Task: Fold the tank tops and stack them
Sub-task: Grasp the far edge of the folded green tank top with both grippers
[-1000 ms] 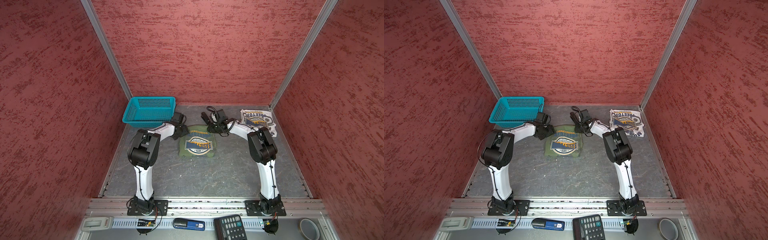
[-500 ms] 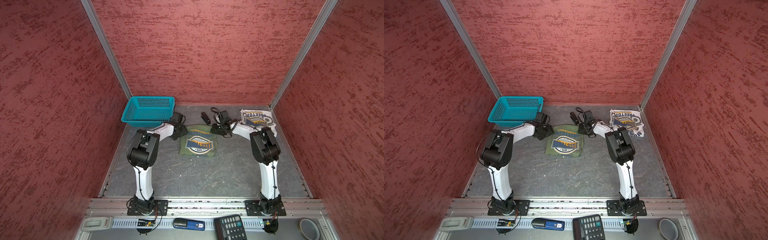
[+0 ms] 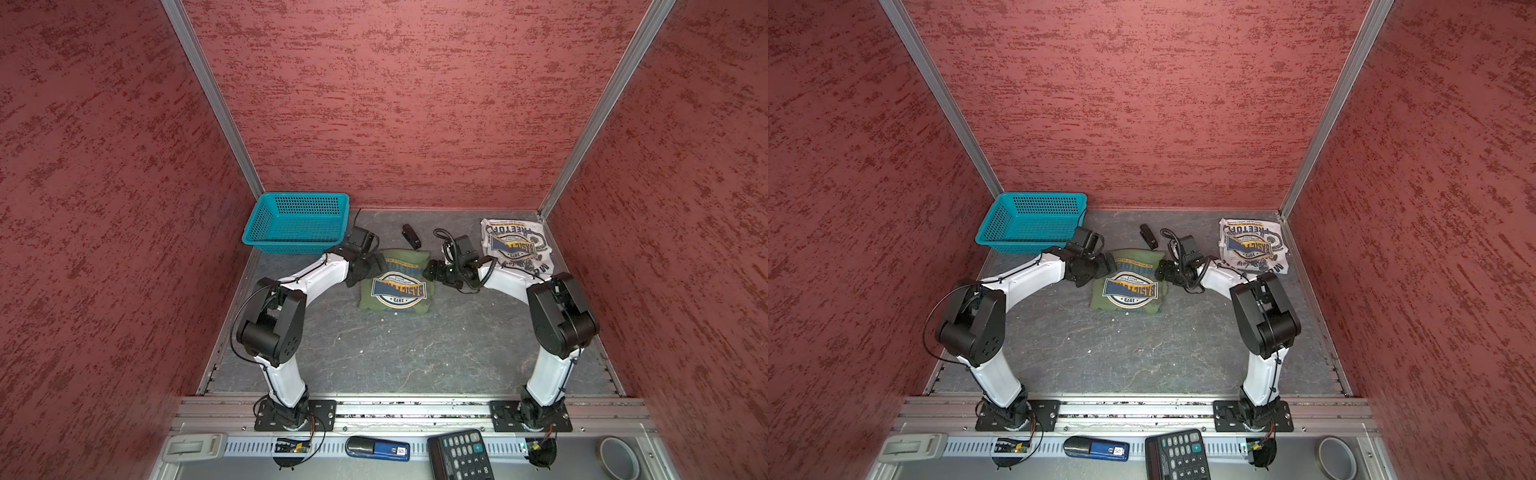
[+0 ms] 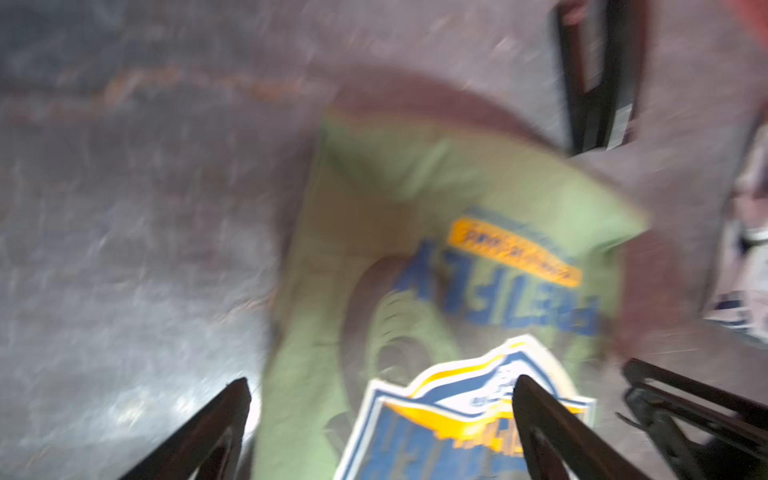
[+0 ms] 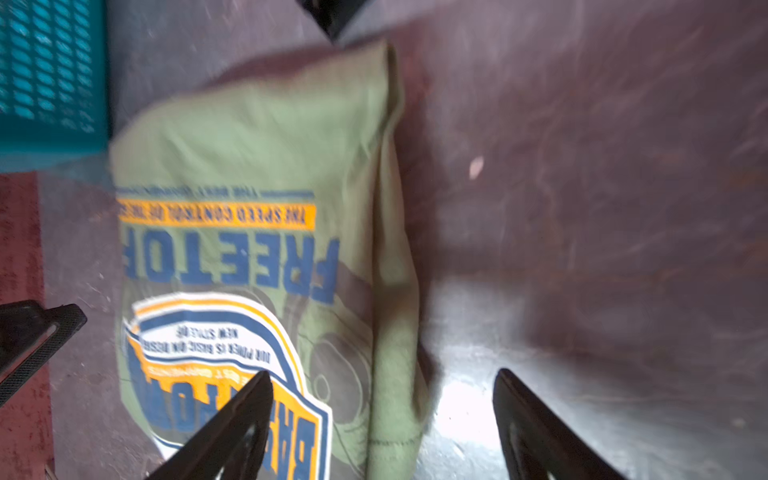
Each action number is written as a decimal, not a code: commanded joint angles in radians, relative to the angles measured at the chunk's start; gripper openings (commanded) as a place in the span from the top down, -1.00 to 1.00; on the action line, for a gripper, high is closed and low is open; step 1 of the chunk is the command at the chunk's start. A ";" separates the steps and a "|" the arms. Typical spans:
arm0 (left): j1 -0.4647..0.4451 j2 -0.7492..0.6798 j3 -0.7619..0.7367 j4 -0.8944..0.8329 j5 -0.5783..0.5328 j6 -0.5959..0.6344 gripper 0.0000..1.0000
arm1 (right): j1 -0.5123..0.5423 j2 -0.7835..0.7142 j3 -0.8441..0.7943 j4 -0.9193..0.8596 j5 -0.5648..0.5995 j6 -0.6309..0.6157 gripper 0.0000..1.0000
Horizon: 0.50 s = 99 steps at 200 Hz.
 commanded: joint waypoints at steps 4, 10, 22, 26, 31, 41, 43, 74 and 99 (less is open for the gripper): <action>-0.004 0.028 -0.034 -0.009 -0.010 -0.011 -1.00 | 0.026 0.005 -0.031 0.067 -0.009 0.053 -0.69; -0.005 0.035 -0.040 -0.002 -0.003 -0.010 -1.00 | 0.033 0.011 -0.033 0.072 -0.009 0.056 -0.68; -0.007 0.049 -0.049 0.016 0.012 -0.008 -0.98 | 0.049 0.027 -0.028 0.069 -0.007 0.057 -0.65; -0.008 0.054 -0.051 0.019 0.015 -0.008 -0.97 | 0.053 0.033 -0.025 0.068 -0.007 0.057 -0.63; -0.008 0.062 -0.052 0.025 0.019 -0.006 -0.95 | 0.058 0.041 -0.023 0.068 -0.005 0.058 -0.61; -0.008 0.080 -0.054 0.036 0.033 -0.004 -0.92 | 0.067 0.059 -0.017 0.065 -0.006 0.059 -0.55; -0.008 0.084 -0.053 0.038 0.035 -0.003 -0.91 | 0.069 0.063 -0.015 0.063 -0.006 0.061 -0.54; -0.016 0.146 -0.042 0.053 0.069 -0.007 -0.78 | 0.088 0.111 0.002 0.054 0.002 0.069 -0.39; -0.036 0.168 -0.036 0.067 0.087 -0.012 -0.65 | 0.098 0.137 0.018 0.051 -0.003 0.064 -0.26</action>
